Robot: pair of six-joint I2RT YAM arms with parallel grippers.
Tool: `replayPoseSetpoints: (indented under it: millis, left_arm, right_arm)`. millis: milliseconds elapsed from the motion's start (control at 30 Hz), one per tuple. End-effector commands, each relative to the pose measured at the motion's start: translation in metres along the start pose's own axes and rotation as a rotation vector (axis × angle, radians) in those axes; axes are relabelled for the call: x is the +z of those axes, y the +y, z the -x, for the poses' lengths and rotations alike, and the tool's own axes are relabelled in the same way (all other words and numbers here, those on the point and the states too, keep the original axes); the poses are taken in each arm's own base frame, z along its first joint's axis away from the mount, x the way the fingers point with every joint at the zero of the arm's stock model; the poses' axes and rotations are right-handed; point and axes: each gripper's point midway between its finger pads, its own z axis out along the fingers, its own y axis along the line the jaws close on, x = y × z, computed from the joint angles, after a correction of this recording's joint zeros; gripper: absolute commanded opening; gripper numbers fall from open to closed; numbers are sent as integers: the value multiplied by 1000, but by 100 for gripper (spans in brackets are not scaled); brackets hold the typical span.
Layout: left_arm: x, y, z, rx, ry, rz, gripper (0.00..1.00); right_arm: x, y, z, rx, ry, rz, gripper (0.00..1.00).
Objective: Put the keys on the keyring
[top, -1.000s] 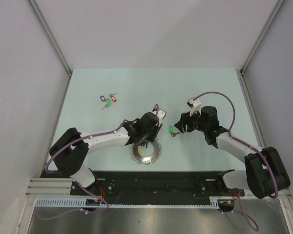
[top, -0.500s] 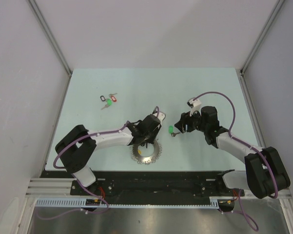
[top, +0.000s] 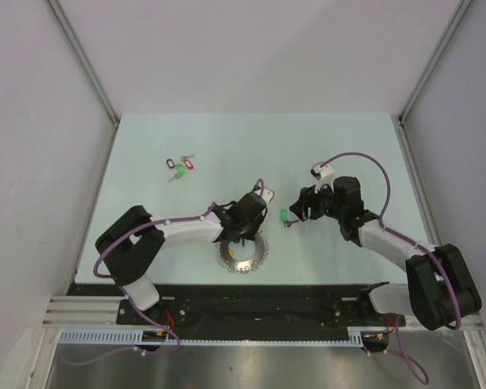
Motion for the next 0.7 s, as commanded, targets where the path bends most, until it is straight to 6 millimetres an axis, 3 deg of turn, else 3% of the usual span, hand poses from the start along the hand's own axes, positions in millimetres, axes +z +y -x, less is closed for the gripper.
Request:
replayPoseSetpoints:
  millis: [0,333,667]
  left_arm:
    - [5,1,9,-34,-38,18,27]
    - [10,-2,6,-39,-29,8,22]
    - [5,-2,8,-26,-37,1,0]
  right_arm:
    - [0,1,10,-9,-35,4,61]
    - [1,1,9,-10,-33,7,61]
    - [0,3,10,-16,-35,19,61]
